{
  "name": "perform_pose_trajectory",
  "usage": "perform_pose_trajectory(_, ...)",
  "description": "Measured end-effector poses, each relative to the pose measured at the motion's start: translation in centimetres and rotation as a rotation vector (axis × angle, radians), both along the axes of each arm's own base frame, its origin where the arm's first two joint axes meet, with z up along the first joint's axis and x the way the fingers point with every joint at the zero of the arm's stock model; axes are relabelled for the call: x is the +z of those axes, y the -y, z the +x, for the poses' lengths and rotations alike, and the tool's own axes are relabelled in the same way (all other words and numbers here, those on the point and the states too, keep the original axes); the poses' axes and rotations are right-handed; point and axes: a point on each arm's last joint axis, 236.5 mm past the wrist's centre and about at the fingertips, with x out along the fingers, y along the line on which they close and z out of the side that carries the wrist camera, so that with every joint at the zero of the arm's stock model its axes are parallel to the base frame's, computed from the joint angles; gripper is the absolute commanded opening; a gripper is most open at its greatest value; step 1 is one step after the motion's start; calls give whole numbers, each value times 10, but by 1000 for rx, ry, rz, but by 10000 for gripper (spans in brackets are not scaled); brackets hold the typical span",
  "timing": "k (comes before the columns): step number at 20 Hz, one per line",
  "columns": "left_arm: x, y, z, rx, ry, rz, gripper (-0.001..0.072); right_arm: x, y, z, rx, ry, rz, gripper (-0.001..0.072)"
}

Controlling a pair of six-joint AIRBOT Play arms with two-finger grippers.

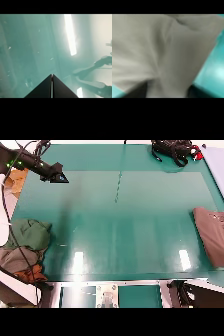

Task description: Fold the shirts.

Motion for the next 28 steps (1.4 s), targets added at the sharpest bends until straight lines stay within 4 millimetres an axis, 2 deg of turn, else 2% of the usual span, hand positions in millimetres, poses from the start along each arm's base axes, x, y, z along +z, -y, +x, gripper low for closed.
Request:
perform_pose_trajectory(2, 2, 2, 0, -2, 2, -9, 20, 3, -1, -15, 6, -47, 10, 236)
perform_pose_trajectory(3, 5, 2, 1, -1, 10, -10, 20, 11, 2, -25, 0, -86, 12, 220)
perform_pose_trajectory(5, 18, 3, 5, 0, 49, -15, 20, 38, 12, -33, -20, -131, -8, 41)
perform_pose_trajectory(6, 27, 3, 8, 2, 76, -14, 19, 54, 15, -30, -20, -140, -28, 17)
perform_pose_trajectory(8, 51, 3, 10, 12, 142, -17, 19, 86, 20, 6, 26, -82, -106, 16)
perform_pose_trajectory(10, 72, 4, 6, 17, 190, -17, 19, 115, 12, 65, 135, 24, -187, 16)
perform_pose_trajectory(12, 82, 3, -7, 24, 202, -9, 19, 134, -21, 128, 305, 124, -226, 15)
perform_pose_trajectory(14, 76, 0, -27, 33, 171, 10, 19, 141, -74, 180, 499, 191, -229, 15)
perform_pose_trajectory(15, 68, -3, -40, 39, 145, 22, 19, 139, -104, 198, 588, 210, -217, 15)
perform_pose_trajectory(17, 49, -4, -71, 52, 87, 36, 19, 125, -170, 219, 765, 230, -180, 15)
perform_pose_trajectory(20, 11, -6, -123, 76, -4, 48, 19, 90, -263, 224, 989, 236, -124, 15)
perform_pose_trajectory(22, -15, -6, -157, 82, -61, 56, 19, 71, -303, 219, 1089, 233, -106, 16)
perform_pose_trajectory(24, -36, -5, -184, 82, -108, 58, 20, 63, -331, 218, 1154, 249, -107, 16)
perform_pose_trajectory(28, -58, -4, -209, 82, -156, 62, 21, 56, -354, 213, 1203, 260, -94, 16)
